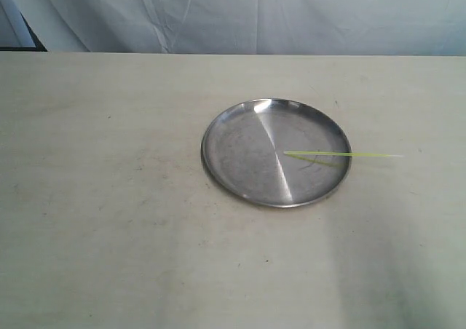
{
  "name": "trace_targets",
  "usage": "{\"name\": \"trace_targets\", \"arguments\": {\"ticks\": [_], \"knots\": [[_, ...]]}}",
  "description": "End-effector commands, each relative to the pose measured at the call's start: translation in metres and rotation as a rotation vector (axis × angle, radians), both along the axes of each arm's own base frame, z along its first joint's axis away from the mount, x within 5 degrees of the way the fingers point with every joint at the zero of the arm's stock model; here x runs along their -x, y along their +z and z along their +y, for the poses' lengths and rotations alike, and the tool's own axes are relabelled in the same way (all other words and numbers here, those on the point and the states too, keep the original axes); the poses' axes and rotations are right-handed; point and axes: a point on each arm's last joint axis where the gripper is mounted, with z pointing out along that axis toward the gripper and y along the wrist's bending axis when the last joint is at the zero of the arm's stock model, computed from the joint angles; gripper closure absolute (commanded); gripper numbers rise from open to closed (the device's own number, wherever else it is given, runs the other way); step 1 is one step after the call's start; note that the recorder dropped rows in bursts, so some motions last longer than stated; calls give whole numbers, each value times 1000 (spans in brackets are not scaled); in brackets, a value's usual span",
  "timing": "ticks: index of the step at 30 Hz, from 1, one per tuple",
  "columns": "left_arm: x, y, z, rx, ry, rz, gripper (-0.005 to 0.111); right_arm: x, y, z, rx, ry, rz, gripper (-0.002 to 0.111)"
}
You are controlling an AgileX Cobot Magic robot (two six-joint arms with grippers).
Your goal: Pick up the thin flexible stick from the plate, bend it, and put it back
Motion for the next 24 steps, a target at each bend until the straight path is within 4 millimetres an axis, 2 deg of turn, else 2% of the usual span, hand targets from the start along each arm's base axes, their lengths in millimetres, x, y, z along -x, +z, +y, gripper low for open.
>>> {"name": "trace_targets", "arguments": {"ticks": [1, 3, 5, 6, 7, 8, 11, 14, 16, 18, 21, 23, 24], "knots": [[0, 1, 0, -4, 1, -17, 93, -87, 14, 21, 526, 183, 524, 109], [0, 1, 0, -4, -1, -17, 93, -131, 16, 25, 630, 258, 762, 109], [0, 1, 0, -4, -5, -17, 93, -177, 1, 26, 725, 320, 1031, 109], [0, 1, -1, -4, -10, -17, 93, -199, -12, 26, 747, 342, 1138, 109], [0, 1, -1, -4, -12, -17, 93, -214, -18, 26, 762, 356, 1213, 109], [0, 1, -1, -4, -12, -17, 93, -234, -36, 29, 763, 387, 1305, 109], [0, 1, -1, -4, -12, -17, 93, -267, -72, 33, 743, 430, 1440, 109], [0, 1, -1, -4, -12, -17, 93, -282, -109, 35, 685, 418, 1546, 109], [0, 1, -1, -4, -12, -17, 93, -286, -126, 36, 684, 432, 1589, 102], [0, 1, -1, -4, -12, -17, 93, -289, -139, 36, 683, 441, 1620, 91], [0, 1, -1, -4, -12, -17, 93, -291, -148, 35, 698, 440, 1643, 64], [0, 1, -1, -4, -12, -17, 93, -292, -151, 33, 723, 430, 1653, 53], [0, 1, -1, -4, -12, -17, 93, -293, -153, 31, 749, 418, 1660, 51]]}}
